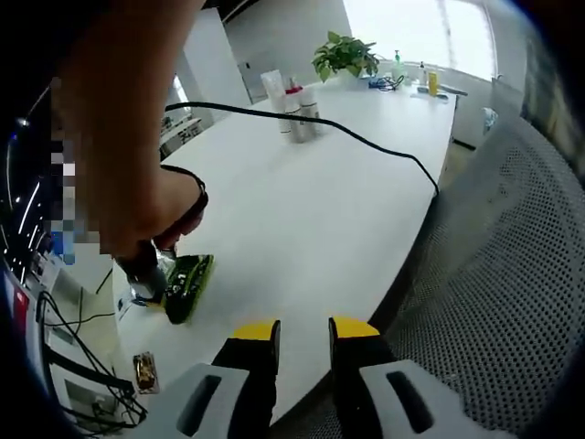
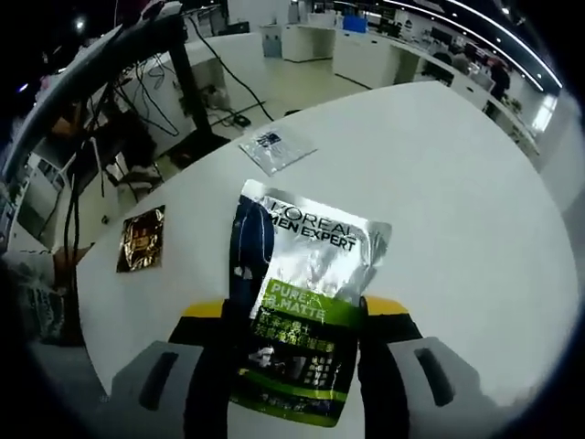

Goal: Arrange the skincare products in the storage area until every visible bottle or jar stands upright without overlapping.

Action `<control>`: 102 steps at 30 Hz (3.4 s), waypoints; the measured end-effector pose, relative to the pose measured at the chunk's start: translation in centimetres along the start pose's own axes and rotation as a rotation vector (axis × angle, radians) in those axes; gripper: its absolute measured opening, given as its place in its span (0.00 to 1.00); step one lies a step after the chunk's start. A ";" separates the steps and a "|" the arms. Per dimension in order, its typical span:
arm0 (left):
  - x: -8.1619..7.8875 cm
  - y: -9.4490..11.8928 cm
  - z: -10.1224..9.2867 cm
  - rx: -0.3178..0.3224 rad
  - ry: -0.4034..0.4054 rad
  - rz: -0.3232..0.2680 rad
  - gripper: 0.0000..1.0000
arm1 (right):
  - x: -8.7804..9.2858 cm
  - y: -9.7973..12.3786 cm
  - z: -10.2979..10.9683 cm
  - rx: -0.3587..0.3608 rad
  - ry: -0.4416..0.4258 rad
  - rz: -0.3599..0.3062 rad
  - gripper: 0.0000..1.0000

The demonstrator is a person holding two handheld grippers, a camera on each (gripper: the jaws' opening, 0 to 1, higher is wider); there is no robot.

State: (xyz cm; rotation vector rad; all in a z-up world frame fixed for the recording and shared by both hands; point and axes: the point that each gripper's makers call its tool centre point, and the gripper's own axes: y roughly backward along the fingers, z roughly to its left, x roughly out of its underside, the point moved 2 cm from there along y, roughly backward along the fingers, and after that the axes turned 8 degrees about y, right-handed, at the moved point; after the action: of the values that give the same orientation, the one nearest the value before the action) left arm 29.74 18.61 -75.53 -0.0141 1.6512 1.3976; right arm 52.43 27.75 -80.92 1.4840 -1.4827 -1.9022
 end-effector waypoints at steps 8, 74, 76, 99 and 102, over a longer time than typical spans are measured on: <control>0.0 0.0 -0.1 0.001 -0.004 0.002 0.21 | 0.1 0.6 1.3 -0.046 0.070 -0.022 0.18; -8.4 1.8 -0.4 0.524 0.944 -0.396 0.44 | 14.7 23.6 2.1 0.052 -0.338 -0.551 0.10; -8.7 2.2 0.0 0.508 0.888 -0.442 0.50 | 15.1 23.5 2.1 0.053 -0.329 -0.549 0.10; -9.8 3.3 -0.6 0.635 0.992 -0.497 0.13 | 14.9 22.7 5.9 -0.093 -0.253 -0.529 0.15; -9.8 3.5 -0.5 0.634 0.984 -0.502 0.12 | 14.8 22.9 6.0 -0.132 -0.240 -0.538 0.19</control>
State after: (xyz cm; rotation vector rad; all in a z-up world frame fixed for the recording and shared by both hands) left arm 32.94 14.27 -66.63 -0.7967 2.5810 0.4073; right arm 33.59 10.40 -69.76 1.7703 -1.0814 -2.5070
